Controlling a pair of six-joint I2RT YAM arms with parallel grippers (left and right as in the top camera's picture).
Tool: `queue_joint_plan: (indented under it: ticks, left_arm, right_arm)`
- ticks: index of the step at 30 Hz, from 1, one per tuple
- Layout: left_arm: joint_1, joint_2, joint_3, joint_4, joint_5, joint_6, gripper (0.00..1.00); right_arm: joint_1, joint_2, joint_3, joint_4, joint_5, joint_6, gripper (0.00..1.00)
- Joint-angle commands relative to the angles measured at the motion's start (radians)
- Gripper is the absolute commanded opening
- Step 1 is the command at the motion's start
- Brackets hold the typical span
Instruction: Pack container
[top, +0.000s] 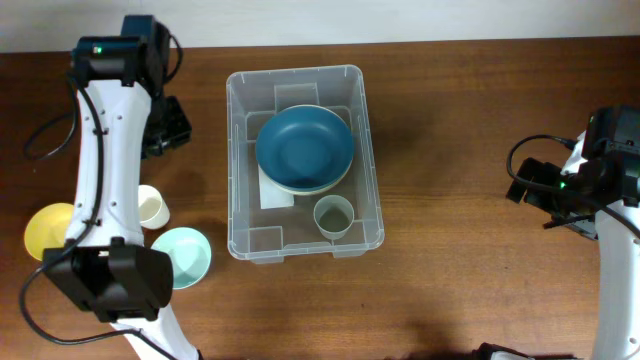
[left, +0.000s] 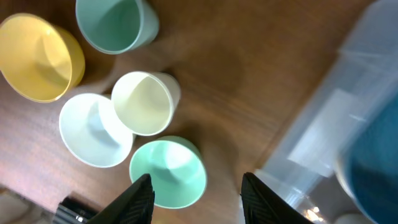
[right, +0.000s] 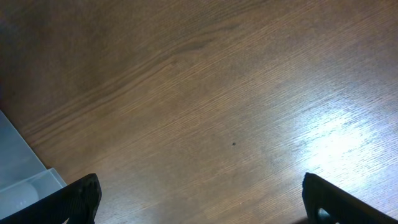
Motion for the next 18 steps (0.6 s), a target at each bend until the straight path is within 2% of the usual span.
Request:
queue_joint_plan:
  ticks: [1,10,18]
  left_arm:
    - [0.057,-0.019,-0.144,0.075,0.069,0.064,0.47]
    - [0.118,-0.019,-0.456,0.278,0.084,0.072,0.47]
    - [0.179,-0.019,-0.624,0.428,0.086,0.093,0.48]
  right_arm:
    - [-0.003,-0.013,0.015,0.001,-0.006,0.003,0.99]
    - [-0.003,-0.013,0.015,0.0,-0.006,-0.009,0.99]
    - [-0.003,-0.013,0.015,0.0,-0.006,-0.015,0.99]
